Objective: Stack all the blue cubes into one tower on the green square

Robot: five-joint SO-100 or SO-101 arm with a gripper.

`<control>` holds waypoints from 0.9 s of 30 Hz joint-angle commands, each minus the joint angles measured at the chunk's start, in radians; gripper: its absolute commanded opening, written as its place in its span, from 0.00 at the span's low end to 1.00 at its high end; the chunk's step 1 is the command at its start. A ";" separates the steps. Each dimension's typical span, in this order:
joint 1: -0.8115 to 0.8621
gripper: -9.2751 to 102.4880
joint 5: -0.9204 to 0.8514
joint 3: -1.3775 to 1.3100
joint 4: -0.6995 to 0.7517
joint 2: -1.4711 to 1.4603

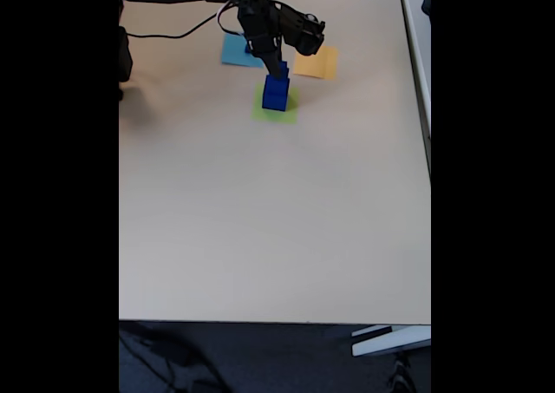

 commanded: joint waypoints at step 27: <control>-0.040 0.33 0.026 -0.181 -0.103 0.037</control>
